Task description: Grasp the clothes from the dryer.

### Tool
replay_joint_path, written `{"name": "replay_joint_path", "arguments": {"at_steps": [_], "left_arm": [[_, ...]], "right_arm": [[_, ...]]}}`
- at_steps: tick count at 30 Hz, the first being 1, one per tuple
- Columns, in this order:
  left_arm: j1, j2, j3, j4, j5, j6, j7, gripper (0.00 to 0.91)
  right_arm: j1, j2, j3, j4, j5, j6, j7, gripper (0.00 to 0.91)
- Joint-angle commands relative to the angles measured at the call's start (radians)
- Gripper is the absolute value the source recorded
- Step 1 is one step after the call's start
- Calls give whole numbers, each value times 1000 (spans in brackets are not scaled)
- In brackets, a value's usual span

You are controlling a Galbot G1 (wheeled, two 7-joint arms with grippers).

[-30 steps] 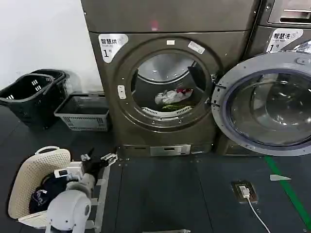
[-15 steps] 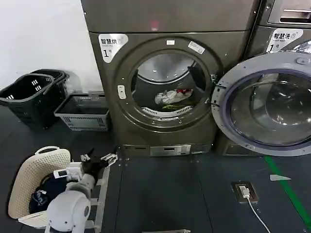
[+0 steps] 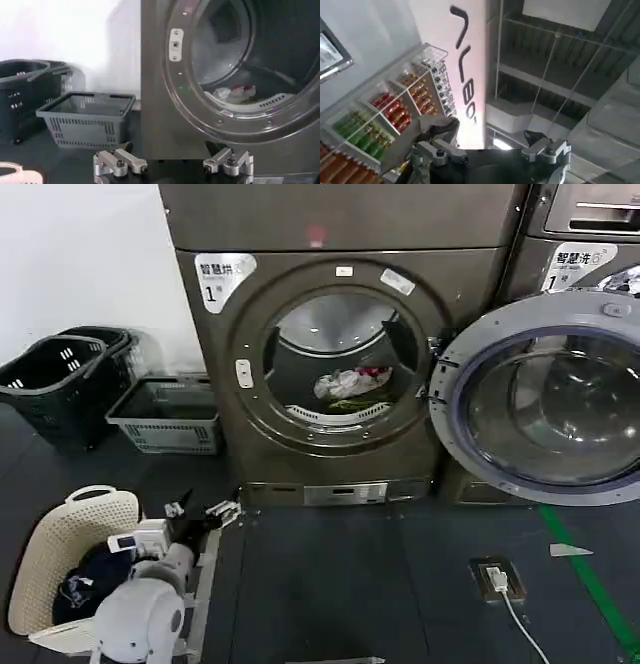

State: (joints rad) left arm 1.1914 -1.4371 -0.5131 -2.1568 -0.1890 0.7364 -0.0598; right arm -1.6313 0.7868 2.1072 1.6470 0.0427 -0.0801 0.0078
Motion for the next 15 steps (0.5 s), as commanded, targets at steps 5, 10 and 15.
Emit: {"name": "replay_joint_path", "arguments": {"at_steps": [5,10,15], "left_arm": [[-1,0,-2,5,-2,49,4,907],[1,-1,-1,7,-5,49,4,907],[-1,-3,1,11,-6,49,4,907]], "right_arm": [[7,-6,-2,-10,1,2,-5,907],[6,-6,-3,-14,0,5,-8,907],[5,-5,-2,-16,0,5,-8,907]]}}
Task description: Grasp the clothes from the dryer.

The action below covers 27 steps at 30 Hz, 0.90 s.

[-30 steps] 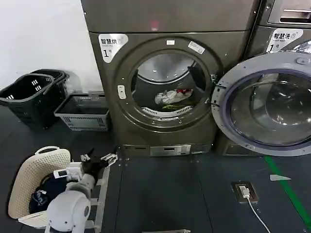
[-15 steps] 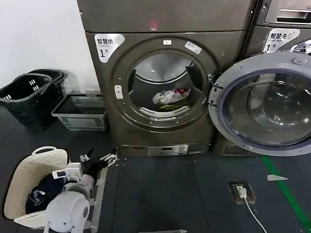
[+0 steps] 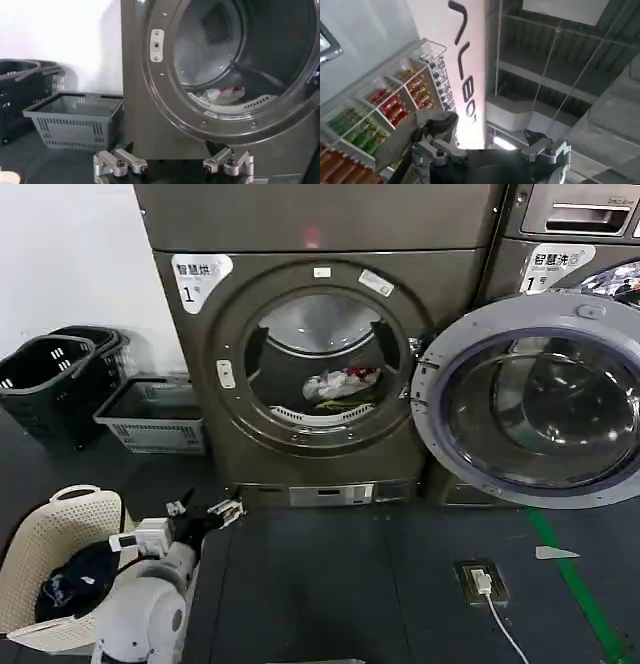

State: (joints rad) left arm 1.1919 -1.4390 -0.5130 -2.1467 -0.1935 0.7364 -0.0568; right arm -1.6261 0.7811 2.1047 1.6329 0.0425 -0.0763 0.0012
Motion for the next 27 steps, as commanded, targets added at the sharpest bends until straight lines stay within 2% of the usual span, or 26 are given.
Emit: {"name": "replay_joint_path", "arguments": {"at_steps": [1,27], "left_arm": [[-1,-1,1,2,-3,49,1,907],[-4,3,-2,7,-32,49,0,907]], "right_arm": [[0,1,1,-1,0,2,-2,907],[3,8,2,-2,-1,0,-1,907]]}}
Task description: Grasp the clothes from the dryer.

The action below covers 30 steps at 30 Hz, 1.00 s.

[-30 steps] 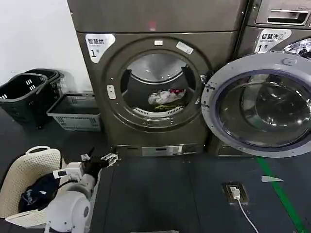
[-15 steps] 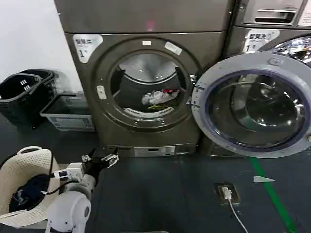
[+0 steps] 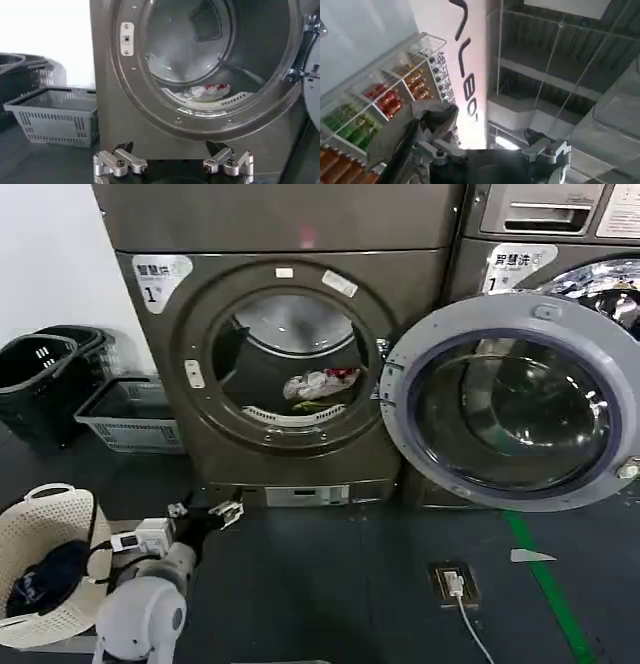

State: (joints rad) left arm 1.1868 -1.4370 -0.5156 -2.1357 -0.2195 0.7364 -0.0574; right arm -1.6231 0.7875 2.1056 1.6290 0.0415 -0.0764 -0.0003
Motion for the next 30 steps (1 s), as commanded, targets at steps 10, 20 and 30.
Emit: {"name": "replay_joint_path", "arguments": {"at_steps": [10,20,30], "left_arm": [[-1,4,2,-4,-6,49,5,907],[0,6,6,-6,-9,49,15,907],[0,5,11,-1,18,49,35,907]], "right_arm": [[-3,20,4,12,2,0,17,907],[-4,23,8,17,6,-13,64,907],[-4,18,16,16,26,-19,84,907]]}}
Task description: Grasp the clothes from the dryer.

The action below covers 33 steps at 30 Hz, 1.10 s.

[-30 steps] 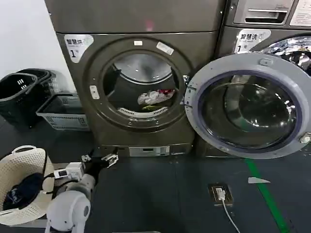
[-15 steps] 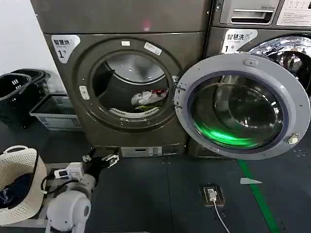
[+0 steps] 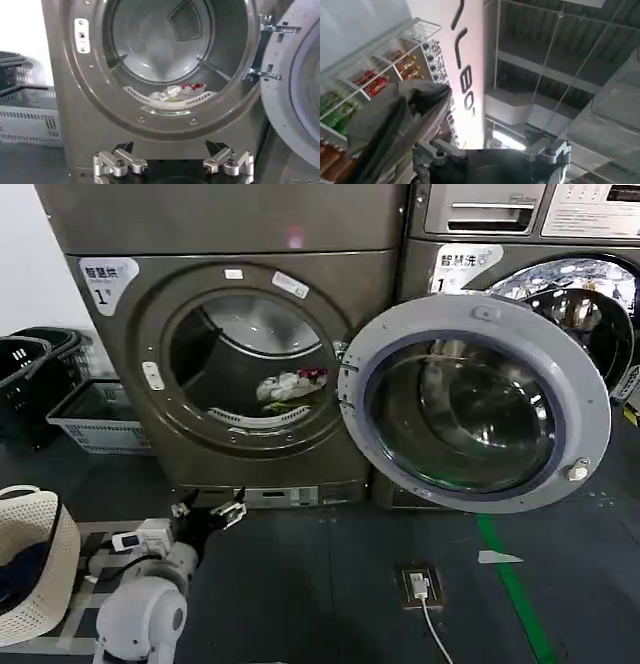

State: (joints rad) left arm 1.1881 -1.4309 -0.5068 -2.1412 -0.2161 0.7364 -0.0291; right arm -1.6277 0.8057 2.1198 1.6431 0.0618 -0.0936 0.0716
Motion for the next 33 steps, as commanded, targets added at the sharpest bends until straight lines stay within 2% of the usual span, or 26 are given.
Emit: {"name": "replay_joint_path", "arguments": {"at_steps": [1,33], "left_arm": [[-1,-1,2,4,13,49,8,907],[-3,4,7,6,10,49,21,907]], "right_arm": [[0,0,2,2,6,-2,12,907],[-10,-1,33,-4,25,-20,20,907]]}}
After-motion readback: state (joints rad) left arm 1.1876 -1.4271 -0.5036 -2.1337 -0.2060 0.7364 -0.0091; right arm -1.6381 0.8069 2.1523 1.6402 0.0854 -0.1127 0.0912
